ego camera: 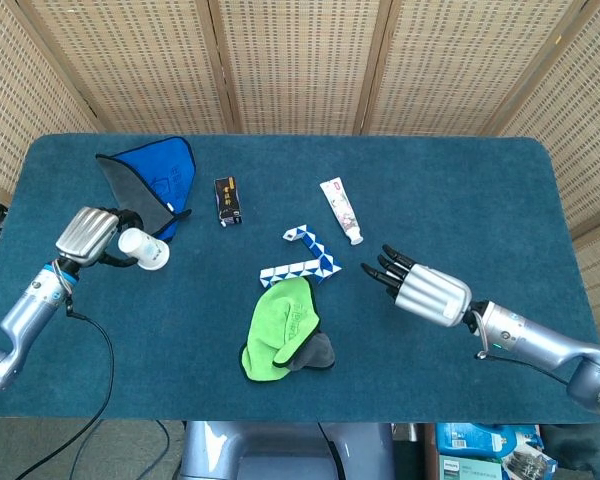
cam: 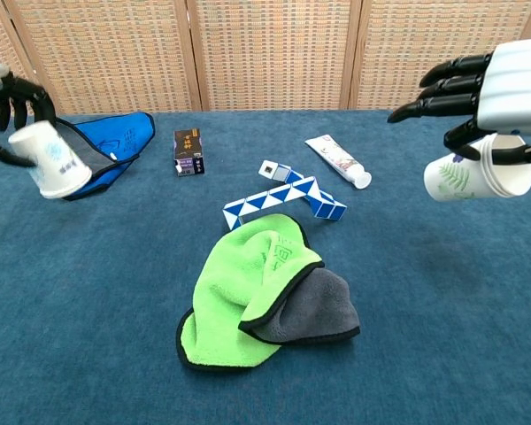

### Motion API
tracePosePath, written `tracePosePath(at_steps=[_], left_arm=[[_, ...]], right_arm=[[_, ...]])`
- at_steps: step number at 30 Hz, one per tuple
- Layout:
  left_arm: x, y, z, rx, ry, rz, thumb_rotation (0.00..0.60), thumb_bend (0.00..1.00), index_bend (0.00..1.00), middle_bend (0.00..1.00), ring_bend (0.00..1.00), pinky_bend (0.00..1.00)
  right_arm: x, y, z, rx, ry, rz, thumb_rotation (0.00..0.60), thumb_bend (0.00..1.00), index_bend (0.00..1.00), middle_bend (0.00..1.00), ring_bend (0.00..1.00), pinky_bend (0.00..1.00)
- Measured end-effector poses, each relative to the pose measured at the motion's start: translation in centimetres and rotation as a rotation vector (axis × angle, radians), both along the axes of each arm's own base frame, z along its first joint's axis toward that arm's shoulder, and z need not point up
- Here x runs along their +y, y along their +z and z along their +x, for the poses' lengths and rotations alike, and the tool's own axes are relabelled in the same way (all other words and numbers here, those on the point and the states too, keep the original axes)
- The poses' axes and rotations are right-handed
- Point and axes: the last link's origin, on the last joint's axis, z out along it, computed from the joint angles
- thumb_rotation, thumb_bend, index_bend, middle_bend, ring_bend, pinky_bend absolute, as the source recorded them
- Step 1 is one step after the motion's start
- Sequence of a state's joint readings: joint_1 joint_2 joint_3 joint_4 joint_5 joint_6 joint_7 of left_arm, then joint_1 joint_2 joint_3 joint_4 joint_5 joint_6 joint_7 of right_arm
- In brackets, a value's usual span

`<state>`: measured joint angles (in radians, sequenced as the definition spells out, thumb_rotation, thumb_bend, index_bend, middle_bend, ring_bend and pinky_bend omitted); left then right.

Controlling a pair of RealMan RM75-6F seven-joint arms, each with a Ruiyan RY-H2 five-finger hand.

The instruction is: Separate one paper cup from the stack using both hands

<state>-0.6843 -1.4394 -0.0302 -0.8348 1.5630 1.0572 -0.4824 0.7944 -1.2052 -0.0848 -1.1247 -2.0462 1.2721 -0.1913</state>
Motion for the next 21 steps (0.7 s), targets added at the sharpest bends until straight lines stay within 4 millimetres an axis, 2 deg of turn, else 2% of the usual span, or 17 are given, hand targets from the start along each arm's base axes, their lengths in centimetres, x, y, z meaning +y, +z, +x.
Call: tracePosePath(at_steps=[2, 3, 4, 6, 8, 11, 13, 21], left_arm=[[-0.3, -0.4, -0.4, -0.004, 0.008, 0.001, 0.600, 0.25, 0.56, 0.53, 0.50, 0.53], [-0.4, -0.6, -0.5, -0.006, 0.010, 0.002, 0.600, 0.25, 0.56, 0.52, 0.49, 0.53], [-0.5, -0.7, -0.7, -0.008, 0.013, 0.001, 0.600, 0.25, 0.56, 0.48, 0.46, 0.53], [-0.7, -1.0, -0.9, -0.010, 0.020, -0.005, 0.600, 0.25, 0.50, 0.37, 0.35, 0.49], [-0.8, -1.2, -1.0, -0.008, 0.032, -0.019, 0.600, 0.25, 0.33, 0.20, 0.20, 0.37], [-1.0, -1.4, -1.0, -0.010, 0.042, -0.038, 0.600, 0.25, 0.08, 0.03, 0.05, 0.25], [-1.2, -1.5, -0.9, -0.019, 0.047, -0.045, 0.600, 0.24, 0.01, 0.00, 0.01, 0.22], [-2.2, 0.2, -0.5, -0.087, 0.068, -0.032, 0.600, 0.25, 0.00, 0.00, 0.00, 0.12]], right_arm=[[-0.2, -0.3, 0.1, 0.018, -0.012, -0.003, 0.600, 0.57, 0.66, 0.16, 0.21, 0.20], [-0.3, -0.3, 0.2, 0.022, -0.019, -0.007, 0.600, 0.52, 0.60, 0.14, 0.21, 0.20], [-0.4, -0.4, 0.2, 0.027, -0.026, -0.010, 0.600, 0.44, 0.54, 0.13, 0.21, 0.20], [-0.6, -0.3, 0.1, 0.041, -0.036, -0.026, 0.600, 0.16, 0.32, 0.09, 0.21, 0.19], [-0.9, -0.2, 0.1, 0.056, -0.038, -0.053, 0.600, 0.03, 0.22, 0.07, 0.20, 0.17], [-1.2, 0.0, 0.2, 0.049, -0.054, -0.092, 0.600, 0.00, 0.17, 0.07, 0.20, 0.16], [-1.3, 0.2, 0.3, 0.034, -0.055, -0.115, 0.600, 0.00, 0.17, 0.07, 0.20, 0.15], [-0.4, 2.2, 0.6, -0.124, -0.090, -0.180, 0.600, 0.00, 0.17, 0.06, 0.19, 0.12]])
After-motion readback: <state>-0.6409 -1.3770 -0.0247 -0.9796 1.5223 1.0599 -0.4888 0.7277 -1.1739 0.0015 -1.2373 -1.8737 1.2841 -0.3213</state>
